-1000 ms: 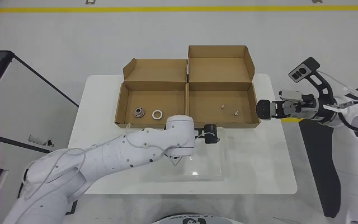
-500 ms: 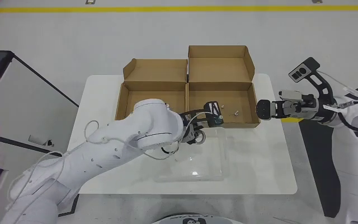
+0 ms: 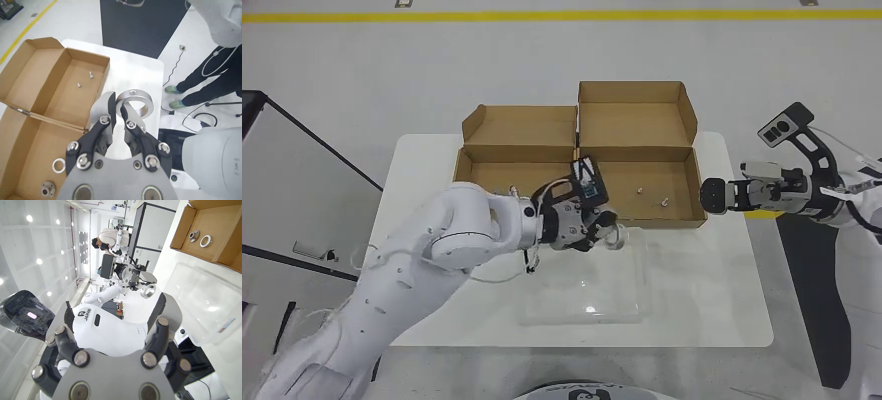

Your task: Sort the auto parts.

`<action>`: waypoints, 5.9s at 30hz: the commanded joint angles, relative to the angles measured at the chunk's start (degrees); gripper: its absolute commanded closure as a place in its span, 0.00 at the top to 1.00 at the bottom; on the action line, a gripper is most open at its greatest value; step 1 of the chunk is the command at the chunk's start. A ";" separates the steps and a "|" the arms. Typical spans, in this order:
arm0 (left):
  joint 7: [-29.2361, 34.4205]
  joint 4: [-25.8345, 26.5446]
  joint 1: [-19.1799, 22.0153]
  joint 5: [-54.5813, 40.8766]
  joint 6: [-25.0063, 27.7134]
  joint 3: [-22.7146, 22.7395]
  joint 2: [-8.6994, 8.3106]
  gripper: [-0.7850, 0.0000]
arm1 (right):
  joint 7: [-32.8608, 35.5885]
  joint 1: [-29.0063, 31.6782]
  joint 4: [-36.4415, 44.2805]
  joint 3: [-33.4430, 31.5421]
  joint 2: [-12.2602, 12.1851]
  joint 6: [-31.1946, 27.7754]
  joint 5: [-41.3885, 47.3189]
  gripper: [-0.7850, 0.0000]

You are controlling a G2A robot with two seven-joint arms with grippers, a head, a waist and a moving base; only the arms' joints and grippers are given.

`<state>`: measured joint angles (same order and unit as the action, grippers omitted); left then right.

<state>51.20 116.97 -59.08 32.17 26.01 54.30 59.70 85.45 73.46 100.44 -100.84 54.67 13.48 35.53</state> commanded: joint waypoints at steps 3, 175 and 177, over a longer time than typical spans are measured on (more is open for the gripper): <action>-7.70 0.09 -4.56 -0.77 4.20 3.72 -0.68 0.00 | 0.00 0.00 0.00 0.00 0.00 0.00 0.00 1.00; -75.83 1.89 -21.80 12.39 30.12 18.85 5.81 0.00 | 0.00 0.00 0.00 0.00 0.00 0.00 0.00 1.00; -74.94 2.07 -22.11 13.00 30.32 19.35 5.78 0.00 | 0.00 0.00 0.00 0.00 0.00 0.00 0.00 1.00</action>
<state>-24.16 118.96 -81.02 44.86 56.26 73.37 65.49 85.45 73.46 100.44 -100.84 54.67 13.48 35.53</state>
